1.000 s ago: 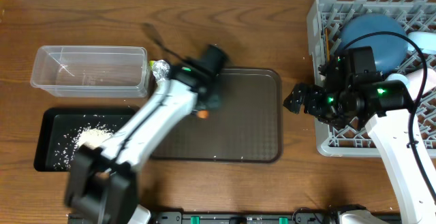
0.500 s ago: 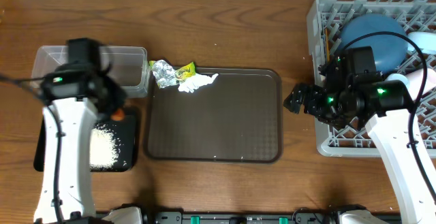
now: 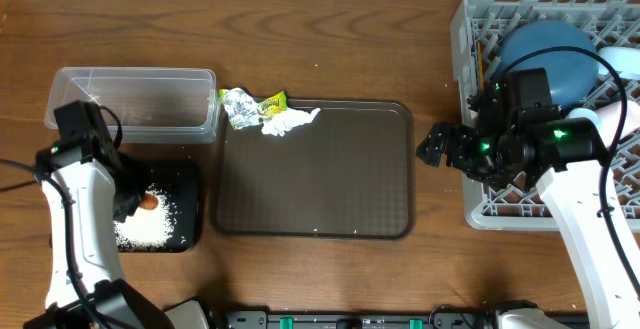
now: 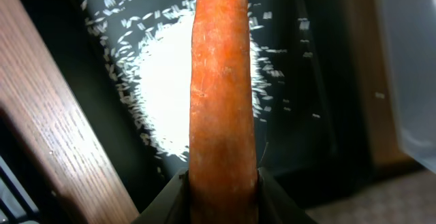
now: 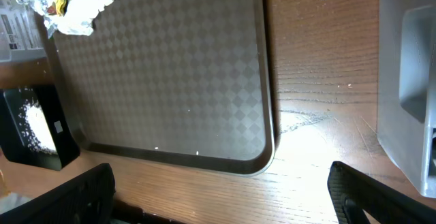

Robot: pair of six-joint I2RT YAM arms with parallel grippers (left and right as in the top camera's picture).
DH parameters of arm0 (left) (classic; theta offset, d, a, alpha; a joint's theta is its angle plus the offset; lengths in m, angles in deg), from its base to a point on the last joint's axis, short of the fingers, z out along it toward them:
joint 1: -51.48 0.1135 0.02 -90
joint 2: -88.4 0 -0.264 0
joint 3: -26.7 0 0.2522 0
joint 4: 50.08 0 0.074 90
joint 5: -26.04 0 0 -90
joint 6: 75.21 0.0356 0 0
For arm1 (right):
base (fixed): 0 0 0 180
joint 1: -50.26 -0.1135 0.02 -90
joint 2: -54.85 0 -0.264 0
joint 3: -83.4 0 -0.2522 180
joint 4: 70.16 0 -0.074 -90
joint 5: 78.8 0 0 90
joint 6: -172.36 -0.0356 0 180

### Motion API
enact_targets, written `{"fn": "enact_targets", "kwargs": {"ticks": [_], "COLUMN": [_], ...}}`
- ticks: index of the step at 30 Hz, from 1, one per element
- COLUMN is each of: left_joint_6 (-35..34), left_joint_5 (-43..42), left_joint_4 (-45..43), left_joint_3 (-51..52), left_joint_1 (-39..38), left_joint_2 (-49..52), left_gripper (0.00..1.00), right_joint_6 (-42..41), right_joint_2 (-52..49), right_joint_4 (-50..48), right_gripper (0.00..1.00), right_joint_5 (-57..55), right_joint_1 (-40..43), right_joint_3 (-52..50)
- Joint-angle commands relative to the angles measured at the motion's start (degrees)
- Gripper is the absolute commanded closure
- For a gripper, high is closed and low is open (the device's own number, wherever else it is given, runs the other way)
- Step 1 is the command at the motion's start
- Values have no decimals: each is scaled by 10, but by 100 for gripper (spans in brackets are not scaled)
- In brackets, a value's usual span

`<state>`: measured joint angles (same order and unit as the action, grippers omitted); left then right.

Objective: Sort waste into correct bins and load items into the dishwasher rack
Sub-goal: 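Carry the carrot left and drop it onto the black rice tray, then move the left gripper back to the white paper wrapper on the tray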

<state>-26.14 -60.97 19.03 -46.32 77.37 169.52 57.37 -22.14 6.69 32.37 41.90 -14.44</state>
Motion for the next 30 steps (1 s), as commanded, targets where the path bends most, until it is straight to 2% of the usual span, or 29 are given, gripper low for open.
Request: {"fn": "enact_targets", "kwargs": {"ticks": [1,12,16,23,24,30], "left_joint_6": [-10,-24,-25,-25,-24,-22], "left_joint_5": [1,1,7,8,8,23], "left_joint_4": [-16,-108,-129,-135,-135,-135], "left_joint_3": [17,108,122,122,122,122], "left_joint_1": [17,43,43,43,43,43], "left_joint_2": [2,2,2,2,2,2], "left_gripper": [76,76,68,67,62,61], "right_joint_6": [-2,-2,-2,-2,-2,-2], "right_joint_2": [-3,-3,-3,-3,-3,-3], "right_joint_4": [-1,-1,-1,-1,-1,-1], "right_gripper": [1,1,1,1,1,1], "right_joint_5": [0,0,0,0,0,0], "right_joint_1": [-7,-7,-7,-7,-7,-7], "right_joint_3": [-2,-2,-2,-2,-2,-2]}}
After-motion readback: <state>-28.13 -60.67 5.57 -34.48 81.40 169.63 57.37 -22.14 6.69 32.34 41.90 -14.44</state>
